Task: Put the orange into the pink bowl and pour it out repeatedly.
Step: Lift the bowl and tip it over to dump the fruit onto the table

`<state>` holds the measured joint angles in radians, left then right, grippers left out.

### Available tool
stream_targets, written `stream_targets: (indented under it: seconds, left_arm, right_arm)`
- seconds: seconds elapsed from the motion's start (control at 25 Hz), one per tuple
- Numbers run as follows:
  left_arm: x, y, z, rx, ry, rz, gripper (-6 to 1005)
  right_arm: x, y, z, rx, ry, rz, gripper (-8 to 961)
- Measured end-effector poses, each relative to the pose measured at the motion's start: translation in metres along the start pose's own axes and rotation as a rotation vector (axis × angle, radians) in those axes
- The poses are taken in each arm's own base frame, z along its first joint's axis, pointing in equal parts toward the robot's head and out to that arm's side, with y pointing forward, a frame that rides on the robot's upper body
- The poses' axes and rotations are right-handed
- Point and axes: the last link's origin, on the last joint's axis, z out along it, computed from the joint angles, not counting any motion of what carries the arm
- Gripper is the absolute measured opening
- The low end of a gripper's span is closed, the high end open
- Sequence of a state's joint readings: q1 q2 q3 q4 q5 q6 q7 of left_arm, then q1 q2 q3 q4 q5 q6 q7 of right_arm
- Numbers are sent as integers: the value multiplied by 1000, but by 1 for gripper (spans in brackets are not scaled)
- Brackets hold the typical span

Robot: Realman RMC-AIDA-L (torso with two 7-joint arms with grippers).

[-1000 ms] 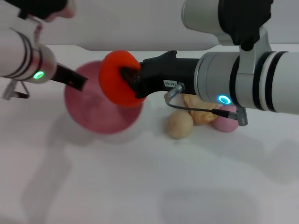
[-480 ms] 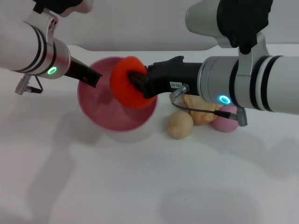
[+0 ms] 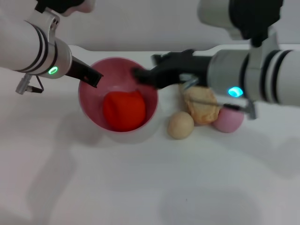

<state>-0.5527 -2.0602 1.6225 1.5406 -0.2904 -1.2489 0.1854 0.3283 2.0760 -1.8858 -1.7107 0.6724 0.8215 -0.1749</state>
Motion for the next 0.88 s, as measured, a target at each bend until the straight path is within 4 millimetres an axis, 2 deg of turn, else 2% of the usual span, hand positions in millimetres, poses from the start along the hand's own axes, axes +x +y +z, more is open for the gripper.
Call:
stream_targets:
  seconds: [0.04,0.08,0.24,0.36,0.4,0.44,0.56,0.6,0.76,0.88]
  left_arm:
    - [1,3,0,1,2,24,35]
    - [1,3,0,1,2,24,35]
    - [5,11,-5,4,28,104,35]
    - [9,18,-6,36,44,183,34]
    - [10,21,-6,57,50,218,34]
    - [11,24,-5,79,56,253,34]
    - [13,40,-5,151,86,393,34]
    - [13,47,-5,164,99,428,34]
    - [21,77,-13,154,176,495,34]
    - [25,101,-18,184,241,626,34]
  right_arm:
    - [1,-22,-8,92,-11,-7,539]
    - [1,-22,-8,92,-11,-7,553]
    - [11,-80,-35,371,-93,-58,596]
    - [25,-105,-56,499,-174,-60,595]
    - [36,-116,-66,553,-212,-46,594]
    - [36,-116,-66,553,-212,-46,594]
    - [59,-127,-68,595,-206,-15,593]
    - [59,-127,-68,595,-206,-15,593]
    - [76,-126,-61,582,-162,12,592]
    - [83,-126,-59,578,-143,19,592]
